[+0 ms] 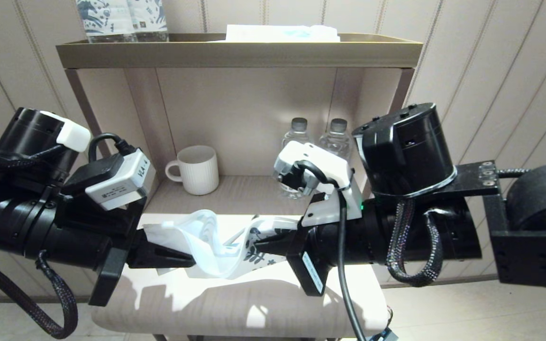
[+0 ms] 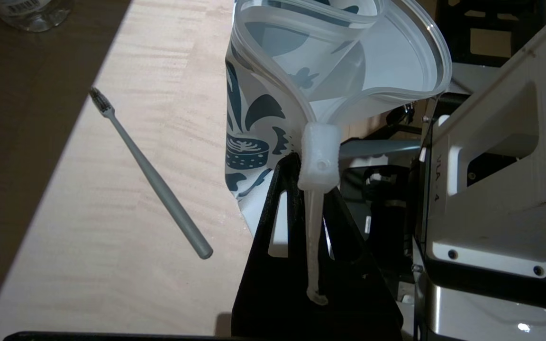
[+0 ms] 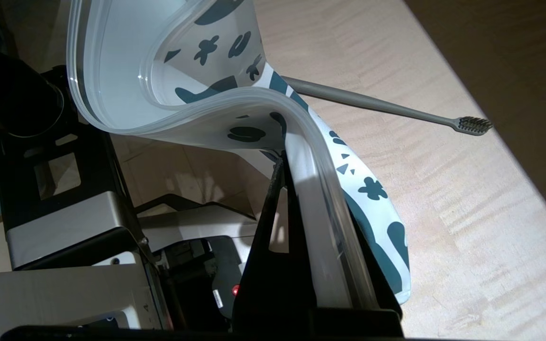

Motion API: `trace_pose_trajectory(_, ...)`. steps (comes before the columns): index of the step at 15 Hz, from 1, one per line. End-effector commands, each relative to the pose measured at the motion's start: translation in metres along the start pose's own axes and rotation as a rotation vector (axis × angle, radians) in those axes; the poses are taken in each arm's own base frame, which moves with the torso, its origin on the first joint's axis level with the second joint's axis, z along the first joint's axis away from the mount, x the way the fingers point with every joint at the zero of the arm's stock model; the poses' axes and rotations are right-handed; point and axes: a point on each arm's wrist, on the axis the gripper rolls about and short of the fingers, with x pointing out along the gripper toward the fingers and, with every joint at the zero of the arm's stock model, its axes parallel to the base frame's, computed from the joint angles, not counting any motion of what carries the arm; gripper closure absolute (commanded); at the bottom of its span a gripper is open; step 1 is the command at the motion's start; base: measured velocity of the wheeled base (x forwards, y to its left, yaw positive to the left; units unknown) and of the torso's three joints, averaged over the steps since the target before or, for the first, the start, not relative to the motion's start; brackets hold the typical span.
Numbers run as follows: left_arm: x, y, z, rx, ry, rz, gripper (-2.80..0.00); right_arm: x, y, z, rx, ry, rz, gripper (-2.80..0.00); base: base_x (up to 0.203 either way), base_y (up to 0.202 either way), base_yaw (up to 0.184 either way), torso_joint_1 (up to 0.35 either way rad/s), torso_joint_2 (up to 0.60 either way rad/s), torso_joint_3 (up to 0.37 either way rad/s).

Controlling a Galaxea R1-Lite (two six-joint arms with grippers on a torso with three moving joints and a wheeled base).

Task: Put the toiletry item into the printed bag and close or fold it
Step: Hand it to the other hand

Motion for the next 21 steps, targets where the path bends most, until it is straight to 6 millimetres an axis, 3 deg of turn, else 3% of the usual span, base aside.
trace_pose_trajectory(1, 0.0, 0.0, 0.0, 0.005, -0.003, -0.003, 0.0, 0.0, 0.0, 0.0, 0.0, 0.001, 0.001, 0.0, 0.0, 0.0, 0.0, 0.0, 0.0, 0.0)
trace_pose_trajectory(6, -0.001, -0.002, -0.002, -0.003, 0.0, -0.005, 0.0, -0.01, 0.002, 0.001, -0.003, -0.011, -0.001, 0.0, 0.0, 0.0, 0.0, 0.0, 0.0, 0.0)
trace_pose_trajectory(13, 0.0, -0.001, -0.001, -0.003, 0.0, -0.005, 0.0, -0.008, 0.003, -0.007, -0.038, 0.013, 0.005, 0.0, 0.0, 0.0, 0.0, 0.0, 0.0, 0.0)
trace_pose_trajectory(14, 0.0, -0.001, -0.001, -0.004, 0.001, -0.006, 0.0, -0.007, 0.003, -0.011, -0.047, 0.025, 0.002, -2.8, 0.0, 0.0, 0.0, 0.0, 0.0, 0.0)
trace_pose_trajectory(17, 0.001, -0.001, -0.002, -0.004, 0.001, -0.007, 0.0, -0.008, 0.004, -0.015, -0.085, 0.031, 0.0, -2.8, 0.0, 0.0, 0.0, 0.0, 0.0, 0.0)
trace_pose_trajectory(21, -0.001, -0.003, -0.002, -0.004, 0.002, -0.004, 0.0, -0.032, 0.004, -0.01, -0.087, -0.012, -0.023, -2.8, 0.0, 0.0, 0.0, 0.0, 0.0, 0.0)
